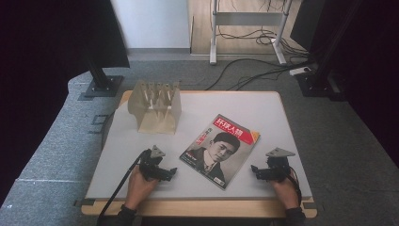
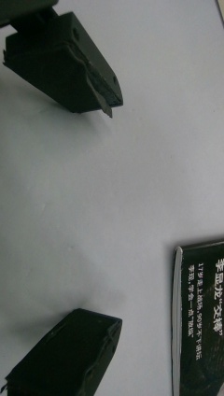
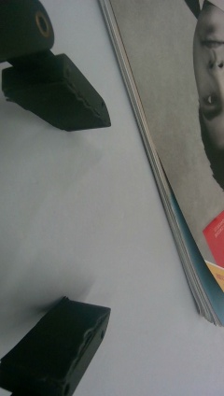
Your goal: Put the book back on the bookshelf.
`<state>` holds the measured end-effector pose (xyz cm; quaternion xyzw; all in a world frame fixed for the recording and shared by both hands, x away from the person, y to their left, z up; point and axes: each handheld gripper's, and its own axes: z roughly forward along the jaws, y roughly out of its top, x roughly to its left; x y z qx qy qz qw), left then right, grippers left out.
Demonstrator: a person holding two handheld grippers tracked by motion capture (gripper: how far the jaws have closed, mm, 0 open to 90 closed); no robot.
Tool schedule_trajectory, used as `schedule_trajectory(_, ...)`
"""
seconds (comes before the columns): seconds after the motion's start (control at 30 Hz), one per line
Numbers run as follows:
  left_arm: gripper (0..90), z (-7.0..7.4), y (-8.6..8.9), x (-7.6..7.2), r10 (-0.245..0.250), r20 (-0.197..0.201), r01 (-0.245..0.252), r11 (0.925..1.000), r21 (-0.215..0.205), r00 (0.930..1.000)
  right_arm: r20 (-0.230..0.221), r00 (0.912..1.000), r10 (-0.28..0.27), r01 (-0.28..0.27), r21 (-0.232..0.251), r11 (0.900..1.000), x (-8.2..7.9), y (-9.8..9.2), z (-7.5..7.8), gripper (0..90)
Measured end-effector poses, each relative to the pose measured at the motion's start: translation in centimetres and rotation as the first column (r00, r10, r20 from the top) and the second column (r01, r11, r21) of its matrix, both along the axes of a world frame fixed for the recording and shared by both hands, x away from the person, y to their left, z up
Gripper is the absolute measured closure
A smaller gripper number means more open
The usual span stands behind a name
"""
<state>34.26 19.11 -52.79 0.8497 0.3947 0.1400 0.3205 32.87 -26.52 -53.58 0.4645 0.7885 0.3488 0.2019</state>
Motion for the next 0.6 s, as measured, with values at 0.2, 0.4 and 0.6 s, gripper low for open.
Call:
schedule_trajectory(0.2, 0.0, 0.0, -0.02, -0.06, -0.002, 0.002, 0.002, 1.0, 0.001, 1.0, 0.0, 1.0, 0.0, 0.0, 0.0, 1.0, 0.0, 0.01, 0.01, 8.2)
schedule_trajectory(0.4, 0.0, 0.02, -0.03, -0.05, -0.006, 0.005, 0.006, 1.0, 0.003, 1.0, -0.001, 1.0, 0.004, -0.004, 0.001, 1.0, 0.0, -0.02, 0.07, 8.8)
schedule_trajectory(0.6, 1.6, 0.12, -0.08, -0.07, -0.064, 0.032, 0.065, 0.9979, -0.002, 0.9974, -0.011, 0.9994, 0.034, -0.034, 0.0, 0.999, 0.08, -0.29, 0.22, 9.0)
